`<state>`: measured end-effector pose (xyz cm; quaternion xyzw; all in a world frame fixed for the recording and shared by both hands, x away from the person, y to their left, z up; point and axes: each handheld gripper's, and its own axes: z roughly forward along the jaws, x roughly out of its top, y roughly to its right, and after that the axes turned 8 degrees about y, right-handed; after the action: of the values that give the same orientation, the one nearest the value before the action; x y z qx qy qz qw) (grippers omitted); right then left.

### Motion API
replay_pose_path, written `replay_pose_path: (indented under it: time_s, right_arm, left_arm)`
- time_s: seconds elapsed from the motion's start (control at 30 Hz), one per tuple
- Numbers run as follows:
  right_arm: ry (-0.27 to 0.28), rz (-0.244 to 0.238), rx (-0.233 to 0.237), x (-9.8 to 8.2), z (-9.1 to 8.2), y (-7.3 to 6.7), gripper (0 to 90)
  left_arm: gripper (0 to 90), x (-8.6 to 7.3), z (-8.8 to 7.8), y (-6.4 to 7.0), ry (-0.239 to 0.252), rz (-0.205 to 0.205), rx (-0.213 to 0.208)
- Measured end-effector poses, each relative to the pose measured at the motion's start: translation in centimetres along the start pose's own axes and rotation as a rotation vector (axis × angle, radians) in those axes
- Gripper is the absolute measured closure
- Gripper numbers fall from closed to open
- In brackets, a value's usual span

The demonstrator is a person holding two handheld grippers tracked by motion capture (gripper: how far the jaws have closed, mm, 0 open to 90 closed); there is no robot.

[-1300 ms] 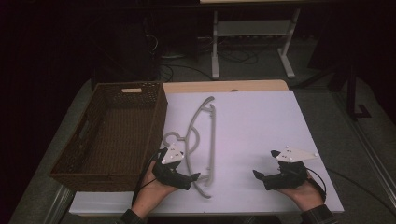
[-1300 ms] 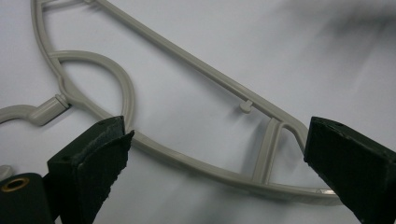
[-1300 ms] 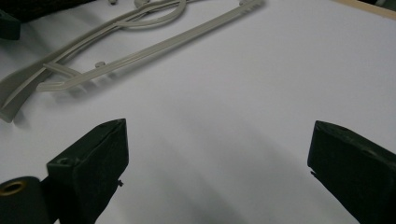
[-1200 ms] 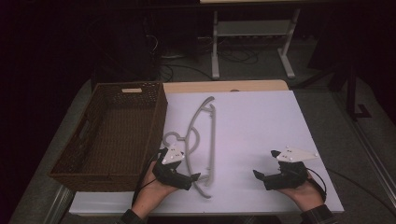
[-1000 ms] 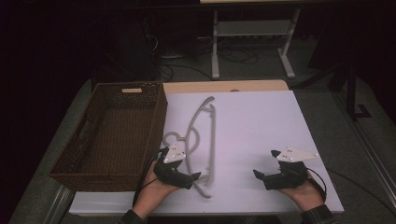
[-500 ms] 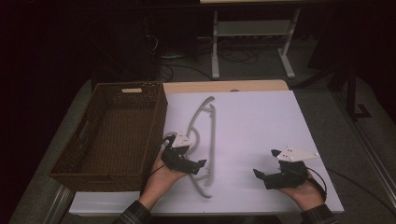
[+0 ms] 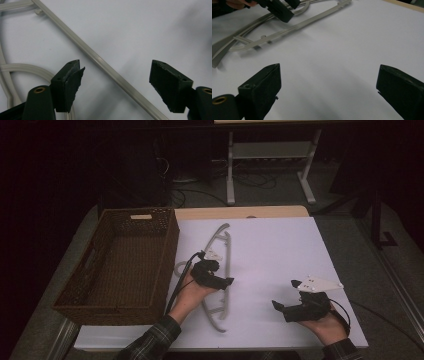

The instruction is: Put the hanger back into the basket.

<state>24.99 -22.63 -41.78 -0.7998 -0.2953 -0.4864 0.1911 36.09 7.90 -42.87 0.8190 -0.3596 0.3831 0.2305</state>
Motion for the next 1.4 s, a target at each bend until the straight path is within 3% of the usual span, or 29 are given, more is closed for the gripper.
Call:
replay_pose_path:
  time_s: [0.47,0.83,1.07,1.4]
  right_arm:
    - [0.01,0.01,-0.006,0.0,-0.2,0.3,5.5]
    - [0.012,0.013,-0.011,0.0,-0.2,0.4,5.8]
    - [0.016,0.019,-0.012,0.0,-0.3,0.5,5.9]
    - [0.019,0.03,-0.015,0.0,-0.4,0.5,6.4]
  left_arm:
    - [41.6,0.1,3.2,-0.2,-0.076,0.032,0.053]
    - [54.5,0.1,3.3,0.1,-0.077,0.064,0.076]
    - [67.4,0.2,3.2,-0.1,-0.069,0.051,0.068]
    - [61.8,0.7,2.9,-0.5,-0.111,0.004,0.034]
